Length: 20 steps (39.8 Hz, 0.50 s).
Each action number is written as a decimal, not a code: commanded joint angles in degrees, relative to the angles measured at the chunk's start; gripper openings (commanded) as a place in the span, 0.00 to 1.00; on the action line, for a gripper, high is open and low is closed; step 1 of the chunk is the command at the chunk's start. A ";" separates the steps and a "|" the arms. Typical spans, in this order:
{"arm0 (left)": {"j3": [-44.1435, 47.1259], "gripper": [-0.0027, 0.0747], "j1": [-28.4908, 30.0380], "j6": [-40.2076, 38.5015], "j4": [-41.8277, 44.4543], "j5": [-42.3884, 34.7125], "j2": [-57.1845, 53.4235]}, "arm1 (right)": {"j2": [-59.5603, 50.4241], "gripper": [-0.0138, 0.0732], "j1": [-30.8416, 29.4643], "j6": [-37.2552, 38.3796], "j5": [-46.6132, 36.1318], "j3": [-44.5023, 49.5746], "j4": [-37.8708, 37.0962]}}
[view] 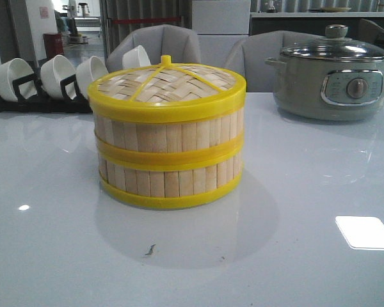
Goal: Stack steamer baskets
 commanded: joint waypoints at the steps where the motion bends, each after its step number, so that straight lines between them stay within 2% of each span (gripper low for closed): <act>1: 1.53 0.14 -0.34 -0.37 0.02 -5.58 -3.43 | 0.30 0.22 -0.33 -0.11 -4.21 -1.63 0.73; 13: 10.60 0.14 0.35 -0.37 -0.09 -7.10 -12.33 | 0.30 0.22 -0.33 -0.11 -4.21 -1.63 0.73; 20: 10.47 0.14 0.51 -0.37 0.03 -5.03 -14.53 | 0.30 0.22 -0.33 -0.11 -4.21 -1.63 0.73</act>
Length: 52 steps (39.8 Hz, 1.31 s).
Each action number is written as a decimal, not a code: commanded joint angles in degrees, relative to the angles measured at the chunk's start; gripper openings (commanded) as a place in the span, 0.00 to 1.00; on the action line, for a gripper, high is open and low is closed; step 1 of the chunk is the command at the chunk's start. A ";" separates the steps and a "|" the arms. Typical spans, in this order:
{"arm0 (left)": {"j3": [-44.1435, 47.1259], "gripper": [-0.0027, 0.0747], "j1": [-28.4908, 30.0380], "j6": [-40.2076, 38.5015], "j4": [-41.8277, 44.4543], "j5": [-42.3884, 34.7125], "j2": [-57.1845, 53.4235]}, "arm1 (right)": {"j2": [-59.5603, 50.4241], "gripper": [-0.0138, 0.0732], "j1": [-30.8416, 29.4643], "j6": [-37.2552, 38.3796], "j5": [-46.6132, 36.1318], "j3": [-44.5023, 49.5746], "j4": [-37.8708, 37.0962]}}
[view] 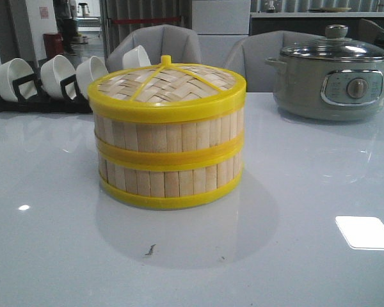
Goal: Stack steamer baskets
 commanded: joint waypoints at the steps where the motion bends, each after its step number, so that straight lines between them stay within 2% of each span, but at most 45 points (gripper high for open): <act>1: 0.01 0.14 0.12 -0.37 -0.05 -4.22 -0.32 | 0.30 0.22 -0.33 -0.11 -4.30 -1.63 0.73; 9: 0.01 0.14 0.12 -0.37 -0.05 -1.24 -3.53 | 0.30 0.22 -0.33 -0.11 -4.30 -1.63 0.73; 35: 0.01 0.14 0.12 -0.37 -0.78 -1.66 -3.32 | 0.30 0.22 -0.33 -0.11 -3.41 -1.63 0.73; 37: 0.01 0.14 0.12 0.90 -3.28 -1.66 -3.32 | 0.30 0.22 -0.33 -0.11 -3.41 -1.63 0.73; 42: 0.01 0.14 0.12 10.50 -11.14 -1.55 -3.32 | 0.30 0.22 -0.33 -0.11 -3.41 -1.63 0.73; 52: 0.01 0.14 0.12 10.93 -9.67 -1.55 -3.32 | 0.30 0.22 -0.33 -0.11 -3.41 -1.63 0.73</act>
